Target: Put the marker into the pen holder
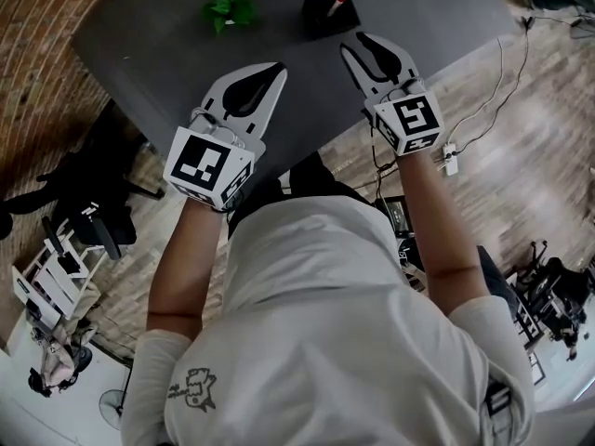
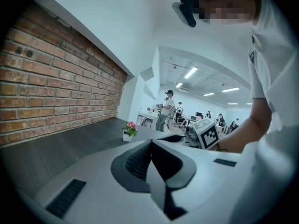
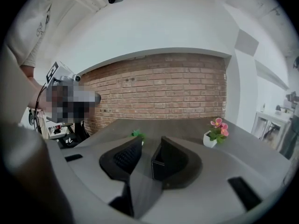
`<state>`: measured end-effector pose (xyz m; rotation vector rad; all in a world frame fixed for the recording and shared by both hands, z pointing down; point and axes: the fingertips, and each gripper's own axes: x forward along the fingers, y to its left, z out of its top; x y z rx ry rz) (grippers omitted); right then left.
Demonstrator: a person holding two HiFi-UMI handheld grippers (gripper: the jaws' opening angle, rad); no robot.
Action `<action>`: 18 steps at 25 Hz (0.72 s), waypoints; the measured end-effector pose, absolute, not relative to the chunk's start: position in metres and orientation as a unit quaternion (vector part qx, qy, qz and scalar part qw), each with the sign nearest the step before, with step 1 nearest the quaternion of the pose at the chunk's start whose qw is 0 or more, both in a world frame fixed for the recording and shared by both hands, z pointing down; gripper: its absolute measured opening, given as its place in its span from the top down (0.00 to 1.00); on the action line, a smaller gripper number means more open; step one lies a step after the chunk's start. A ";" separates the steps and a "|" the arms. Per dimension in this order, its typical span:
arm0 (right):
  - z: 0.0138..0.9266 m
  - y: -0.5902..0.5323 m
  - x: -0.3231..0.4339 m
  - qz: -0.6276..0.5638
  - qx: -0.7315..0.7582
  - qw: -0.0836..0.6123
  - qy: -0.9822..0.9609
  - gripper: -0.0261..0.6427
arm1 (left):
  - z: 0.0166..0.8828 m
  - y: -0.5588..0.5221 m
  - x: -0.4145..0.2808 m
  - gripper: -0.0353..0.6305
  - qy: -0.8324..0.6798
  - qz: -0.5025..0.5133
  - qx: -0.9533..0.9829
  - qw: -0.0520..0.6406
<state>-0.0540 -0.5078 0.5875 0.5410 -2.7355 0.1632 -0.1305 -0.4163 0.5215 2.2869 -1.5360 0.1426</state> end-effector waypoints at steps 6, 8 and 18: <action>0.556 -0.479 -0.056 0.044 0.198 0.158 -0.966 0.76 | 0.505 -0.392 -0.134 0.93 -0.540 0.050 0.822 0.177; 0.544 -0.466 -0.057 0.036 0.201 0.154 -0.967 0.76 | 0.497 -0.381 -0.136 0.93 -0.538 0.049 0.824 0.170; 0.498 -0.391 -0.052 0.020 0.229 0.138 -0.963 0.80 | 0.466 -0.318 -0.144 0.93 -0.523 0.034 0.839 0.145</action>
